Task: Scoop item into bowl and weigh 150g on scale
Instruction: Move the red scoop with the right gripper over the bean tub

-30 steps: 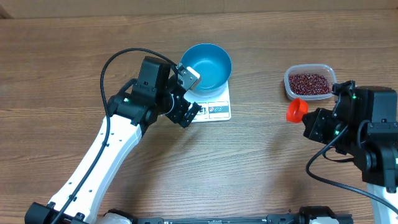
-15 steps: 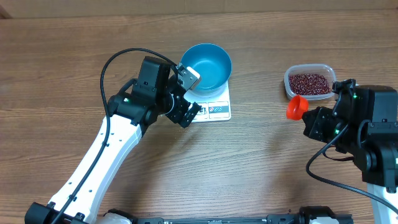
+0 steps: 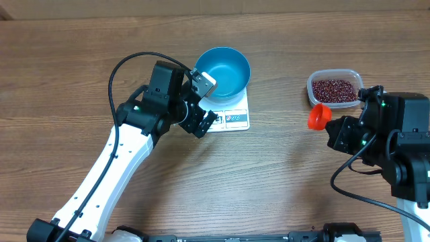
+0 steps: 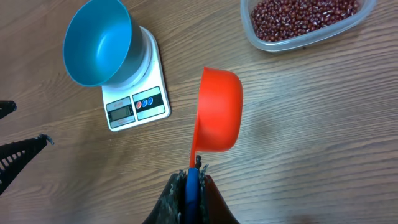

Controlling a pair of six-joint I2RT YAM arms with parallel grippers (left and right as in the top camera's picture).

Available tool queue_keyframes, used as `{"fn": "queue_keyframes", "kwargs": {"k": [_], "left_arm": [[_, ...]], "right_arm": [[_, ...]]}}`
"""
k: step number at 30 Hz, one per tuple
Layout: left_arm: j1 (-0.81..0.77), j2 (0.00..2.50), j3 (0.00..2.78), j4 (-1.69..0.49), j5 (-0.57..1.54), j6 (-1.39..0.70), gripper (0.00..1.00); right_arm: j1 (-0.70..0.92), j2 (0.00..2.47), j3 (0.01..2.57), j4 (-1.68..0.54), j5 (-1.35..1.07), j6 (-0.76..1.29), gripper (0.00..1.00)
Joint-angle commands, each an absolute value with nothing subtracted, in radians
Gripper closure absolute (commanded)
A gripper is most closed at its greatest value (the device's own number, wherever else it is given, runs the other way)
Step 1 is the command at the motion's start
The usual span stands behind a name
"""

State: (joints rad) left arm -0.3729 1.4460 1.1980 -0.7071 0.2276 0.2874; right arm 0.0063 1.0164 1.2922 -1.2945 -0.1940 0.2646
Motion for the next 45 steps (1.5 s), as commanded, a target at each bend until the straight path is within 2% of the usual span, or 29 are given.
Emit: {"fn": "queue_keyframes", "kwargs": {"k": [1,9,28,45], "left_arm": [[-0.371,1.444,1.219,-0.703,0.222,0.291,0.0],[-0.371,1.444,1.219,-0.703,0.222,0.291,0.0],[-0.371,1.444,1.219,-0.703,0.222,0.291,0.0],[-0.371,1.444,1.219,-0.703,0.222,0.291,0.0]], "right_arm": [[-0.035,1.008,1.324,-1.285,-0.176,0.257,0.96],[-0.137,1.011,1.324,-1.279,-0.226,0.233,0.96],[-0.214,1.011,1.324,-1.312,-0.229,0.203,0.96],[-0.215,1.011,1.324,-1.346,-0.274,0.173,0.96]]}}
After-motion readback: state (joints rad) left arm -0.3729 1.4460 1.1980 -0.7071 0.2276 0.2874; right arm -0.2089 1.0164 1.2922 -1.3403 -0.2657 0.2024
